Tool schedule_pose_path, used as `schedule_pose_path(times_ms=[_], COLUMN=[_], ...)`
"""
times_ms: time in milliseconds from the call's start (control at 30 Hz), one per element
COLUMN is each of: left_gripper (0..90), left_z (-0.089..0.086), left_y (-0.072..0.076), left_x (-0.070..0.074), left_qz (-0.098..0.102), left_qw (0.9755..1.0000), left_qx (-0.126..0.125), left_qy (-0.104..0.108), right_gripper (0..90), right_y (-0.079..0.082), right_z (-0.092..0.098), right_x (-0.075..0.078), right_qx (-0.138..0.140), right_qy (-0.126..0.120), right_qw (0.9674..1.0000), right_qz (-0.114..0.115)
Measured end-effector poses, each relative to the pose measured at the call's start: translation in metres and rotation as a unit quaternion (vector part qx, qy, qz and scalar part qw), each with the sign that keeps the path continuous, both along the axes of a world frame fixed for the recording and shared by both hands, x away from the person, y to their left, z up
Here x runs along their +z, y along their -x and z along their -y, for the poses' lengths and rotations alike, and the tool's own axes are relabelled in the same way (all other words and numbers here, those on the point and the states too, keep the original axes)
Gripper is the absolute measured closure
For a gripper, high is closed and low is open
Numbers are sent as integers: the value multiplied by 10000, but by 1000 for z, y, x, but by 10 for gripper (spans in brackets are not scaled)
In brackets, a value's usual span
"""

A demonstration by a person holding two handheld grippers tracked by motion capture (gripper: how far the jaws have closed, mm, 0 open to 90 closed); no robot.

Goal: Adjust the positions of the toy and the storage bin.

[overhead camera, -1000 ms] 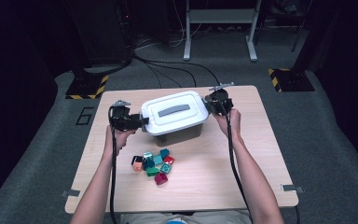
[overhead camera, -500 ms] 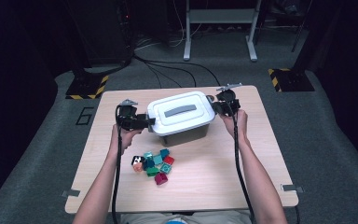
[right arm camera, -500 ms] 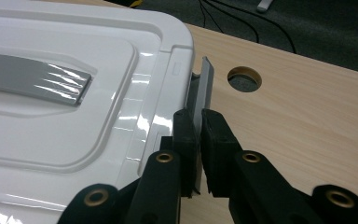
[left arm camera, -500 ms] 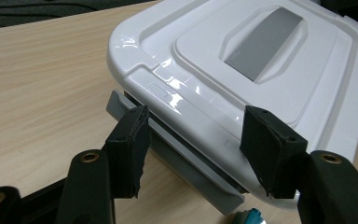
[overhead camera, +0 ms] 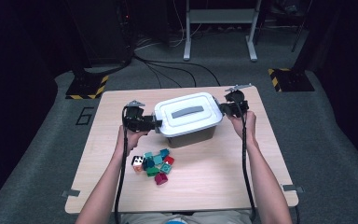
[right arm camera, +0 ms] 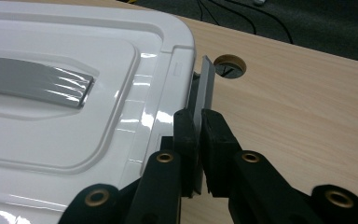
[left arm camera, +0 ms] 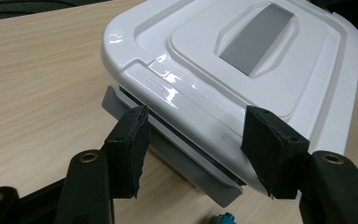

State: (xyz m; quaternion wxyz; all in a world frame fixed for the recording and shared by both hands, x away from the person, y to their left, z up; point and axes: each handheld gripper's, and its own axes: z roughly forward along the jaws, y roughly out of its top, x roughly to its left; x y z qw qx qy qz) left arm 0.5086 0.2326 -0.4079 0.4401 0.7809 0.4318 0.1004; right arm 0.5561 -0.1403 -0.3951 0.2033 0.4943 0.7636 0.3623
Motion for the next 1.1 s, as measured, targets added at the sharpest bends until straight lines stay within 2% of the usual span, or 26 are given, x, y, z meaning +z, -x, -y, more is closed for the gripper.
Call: schedule_pose_path(times_ms=[200, 400, 500, 600, 667, 733, 833, 1100], left_gripper=[411, 405, 405, 405, 404, 404, 404, 403], left_z=[5, 10, 13, 13, 13, 14, 15, 22], left_y=[2, 8, 11, 12, 12, 15, 16, 22], left_x=[0, 1, -1, -1, -1, -1, -1, 0], left_qz=[-4, -38, -30, -49, -54, -50, -59, -62], left_qw=[10000, 9999, 10000, 9999, 9999, 9999, 9999, 10000], left_qx=[-64, -145, -54, -32, -61, -59, -48, -42], left_qy=[-15, -29, 78, 100, 83, 96, 119, 63], right_gripper=[849, 848, 849, 849, 849, 849, 849, 850], right_y=[2, 4, 4, 4, 4, 6, 5, 7], right_z=[5, 13, 17, 17, 20, 19, 22, 25], right_x=[1, 2, 2, 2, 3, 4, 3, 5], right_qx=[21, 164, 225, 265, 370, 348, 431, 488], right_qy=[24, -15, -35, -29, 6, -34, 6, 18], right_qw=[10000, 9999, 9997, 9996, 9993, 9993, 9991, 9988], right_qz=[1, -30, -47, -44, -33, -104, -51, -108])
